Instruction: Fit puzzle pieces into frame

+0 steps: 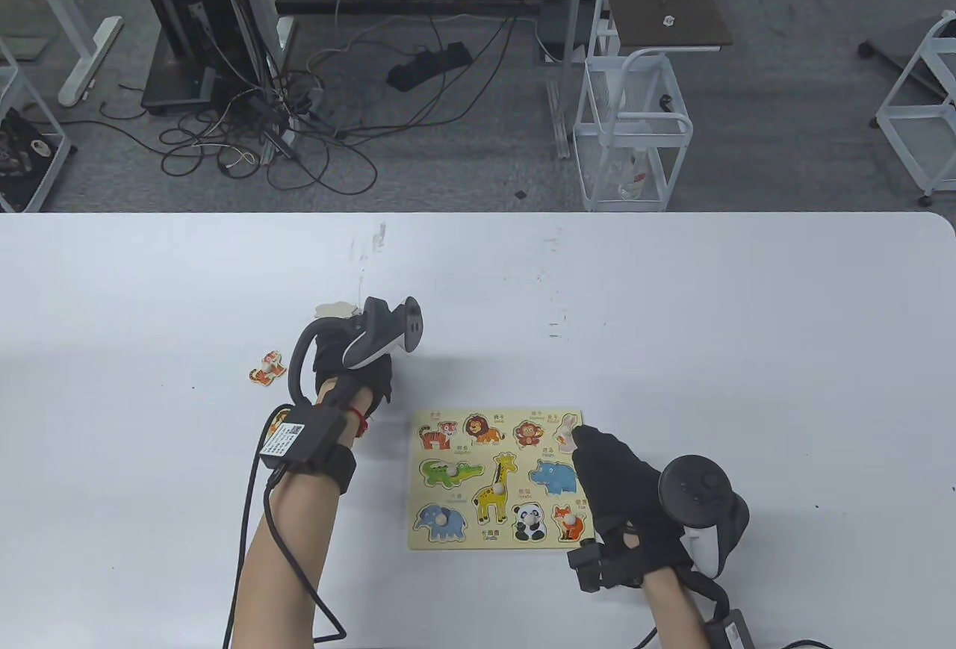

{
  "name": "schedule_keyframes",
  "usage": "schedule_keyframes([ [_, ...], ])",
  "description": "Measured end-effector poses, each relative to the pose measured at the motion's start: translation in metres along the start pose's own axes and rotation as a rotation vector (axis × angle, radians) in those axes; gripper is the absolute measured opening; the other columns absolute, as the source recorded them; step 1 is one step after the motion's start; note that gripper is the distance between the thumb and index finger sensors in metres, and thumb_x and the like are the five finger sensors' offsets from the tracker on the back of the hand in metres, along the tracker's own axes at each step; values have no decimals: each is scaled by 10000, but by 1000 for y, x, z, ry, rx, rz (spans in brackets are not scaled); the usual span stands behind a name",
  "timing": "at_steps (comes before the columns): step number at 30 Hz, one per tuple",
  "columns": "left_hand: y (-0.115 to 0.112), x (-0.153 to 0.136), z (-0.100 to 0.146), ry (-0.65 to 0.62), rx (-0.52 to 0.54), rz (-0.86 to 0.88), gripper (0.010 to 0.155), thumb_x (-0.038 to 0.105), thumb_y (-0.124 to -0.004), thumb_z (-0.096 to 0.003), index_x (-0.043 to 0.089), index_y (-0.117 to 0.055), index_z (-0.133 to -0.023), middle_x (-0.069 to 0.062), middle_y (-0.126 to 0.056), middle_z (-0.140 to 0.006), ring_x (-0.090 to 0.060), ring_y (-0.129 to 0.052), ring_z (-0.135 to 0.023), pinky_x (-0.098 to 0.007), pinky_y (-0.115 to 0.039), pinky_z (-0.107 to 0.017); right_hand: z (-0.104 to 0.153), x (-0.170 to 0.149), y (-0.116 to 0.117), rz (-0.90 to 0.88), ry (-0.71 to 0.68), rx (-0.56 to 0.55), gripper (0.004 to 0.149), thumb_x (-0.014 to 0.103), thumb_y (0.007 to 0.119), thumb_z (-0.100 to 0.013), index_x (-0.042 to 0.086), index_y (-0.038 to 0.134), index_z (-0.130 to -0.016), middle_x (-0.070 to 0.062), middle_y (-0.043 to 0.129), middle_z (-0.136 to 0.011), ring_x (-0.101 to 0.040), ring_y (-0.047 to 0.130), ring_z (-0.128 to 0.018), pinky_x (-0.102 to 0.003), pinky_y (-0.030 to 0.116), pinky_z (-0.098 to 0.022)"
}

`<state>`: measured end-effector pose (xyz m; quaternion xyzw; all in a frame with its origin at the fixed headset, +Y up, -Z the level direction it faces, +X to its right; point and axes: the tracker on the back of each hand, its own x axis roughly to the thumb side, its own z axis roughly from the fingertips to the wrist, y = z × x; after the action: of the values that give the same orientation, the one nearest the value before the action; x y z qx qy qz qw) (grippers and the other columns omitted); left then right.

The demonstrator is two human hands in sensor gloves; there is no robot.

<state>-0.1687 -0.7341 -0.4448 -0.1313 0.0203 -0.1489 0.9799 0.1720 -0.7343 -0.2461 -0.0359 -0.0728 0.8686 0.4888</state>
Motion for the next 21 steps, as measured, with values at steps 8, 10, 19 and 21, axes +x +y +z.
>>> schedule_keyframes([
  [8,-3,8,-6,2,20,-50,476,440,-952,-370,340,-898,-832,41,-1031,-788,-168,-1084,-653,-448,-801,-670,0,0,0,3,-6,-1,529,451,814,-416,154,887,-847,-140,893,-836,-444,994,-609,-658,702,-514],
  [10,-3,9,-6,-11,24,-81,474,442,-950,-369,338,-900,-828,34,-1038,-779,-172,-1089,-641,-448,-810,-662,0,0,-1,-2,-7,-4,528,451,814,-417,153,888,-847,-141,893,-835,-443,993,-611,-659,702,-514],
  [19,25,25,30,-163,183,46,477,456,-943,-376,333,-894,-834,38,-1035,-780,-147,-1093,-640,-445,-824,-652,1,1,0,-5,-14,-1,530,454,812,-417,154,886,-847,-139,892,-836,-440,995,-609,-656,705,-513],
  [21,41,34,60,-297,261,198,479,460,-948,-377,334,-894,-837,35,-1035,-782,-149,-1093,-641,-446,-828,-645,2,3,3,-17,-24,12,533,458,812,-416,157,884,-849,-137,892,-836,-439,996,-610,-656,706,-512],
])
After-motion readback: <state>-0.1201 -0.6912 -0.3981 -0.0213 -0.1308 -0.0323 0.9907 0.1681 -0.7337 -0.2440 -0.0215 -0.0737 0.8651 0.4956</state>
